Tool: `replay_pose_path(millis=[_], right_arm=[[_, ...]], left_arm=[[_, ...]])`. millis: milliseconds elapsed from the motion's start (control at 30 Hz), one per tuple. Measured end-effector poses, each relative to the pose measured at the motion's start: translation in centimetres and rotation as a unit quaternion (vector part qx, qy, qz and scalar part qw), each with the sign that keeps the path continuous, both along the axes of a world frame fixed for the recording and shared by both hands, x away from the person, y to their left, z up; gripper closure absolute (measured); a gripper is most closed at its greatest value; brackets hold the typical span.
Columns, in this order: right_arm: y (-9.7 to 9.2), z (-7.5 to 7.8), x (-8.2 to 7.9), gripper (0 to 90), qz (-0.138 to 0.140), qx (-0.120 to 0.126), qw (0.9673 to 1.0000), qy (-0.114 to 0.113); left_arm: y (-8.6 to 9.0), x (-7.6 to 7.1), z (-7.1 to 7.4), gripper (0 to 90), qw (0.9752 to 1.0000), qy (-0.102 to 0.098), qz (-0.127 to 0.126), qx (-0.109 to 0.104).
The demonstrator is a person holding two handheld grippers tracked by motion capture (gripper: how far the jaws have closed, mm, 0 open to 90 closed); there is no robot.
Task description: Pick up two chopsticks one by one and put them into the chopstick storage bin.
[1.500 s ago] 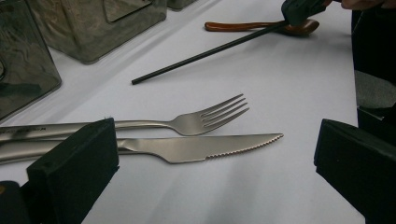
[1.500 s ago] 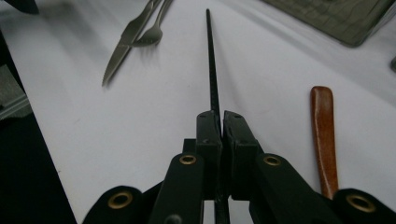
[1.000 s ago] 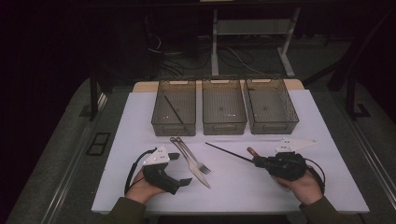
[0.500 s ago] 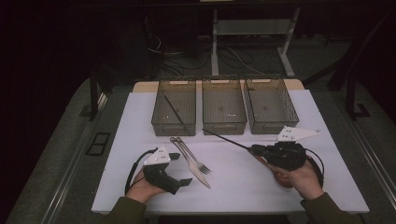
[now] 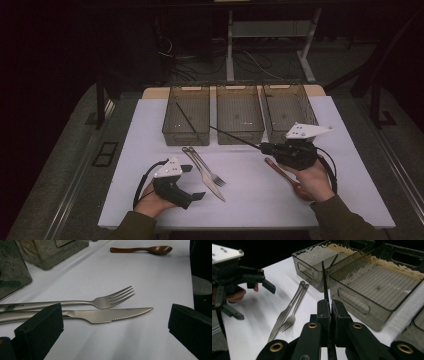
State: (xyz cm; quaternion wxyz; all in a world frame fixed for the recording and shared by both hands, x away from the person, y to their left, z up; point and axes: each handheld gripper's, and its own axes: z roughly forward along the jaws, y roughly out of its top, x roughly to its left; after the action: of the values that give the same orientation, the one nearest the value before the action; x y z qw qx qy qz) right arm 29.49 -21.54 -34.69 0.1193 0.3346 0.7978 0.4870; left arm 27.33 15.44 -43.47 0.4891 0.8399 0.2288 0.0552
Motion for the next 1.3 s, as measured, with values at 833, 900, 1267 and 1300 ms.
replay_pose_path(millis=[833, 900, 1267, 1300], right_arm=[[6.7, 1.7, 5.8, 85.7, -0.017, -0.019, 0.9997, -0.004], [7.4, 1.6, 6.4, 85.7, -0.018, -0.024, 0.9995, -0.003], [10.9, 1.5, 9.6, 85.7, -0.031, -0.049, 0.9983, 0.011], [11.2, 1.4, 9.9, 85.7, -0.031, -0.05, 0.9982, 0.012]], left_arm=[[0.0, 0.0, 0.1, 0.0, 1.0, -0.005, 0.0, -0.001], [0.0, -0.1, 0.1, 0.0, 1.0, -0.002, 0.003, -0.005], [0.0, -0.1, 0.1, 0.0, 0.9999, 0.0, 0.003, -0.01], [0.0, -0.1, 0.2, 0.0, 0.9999, -0.001, 0.002, -0.011]])
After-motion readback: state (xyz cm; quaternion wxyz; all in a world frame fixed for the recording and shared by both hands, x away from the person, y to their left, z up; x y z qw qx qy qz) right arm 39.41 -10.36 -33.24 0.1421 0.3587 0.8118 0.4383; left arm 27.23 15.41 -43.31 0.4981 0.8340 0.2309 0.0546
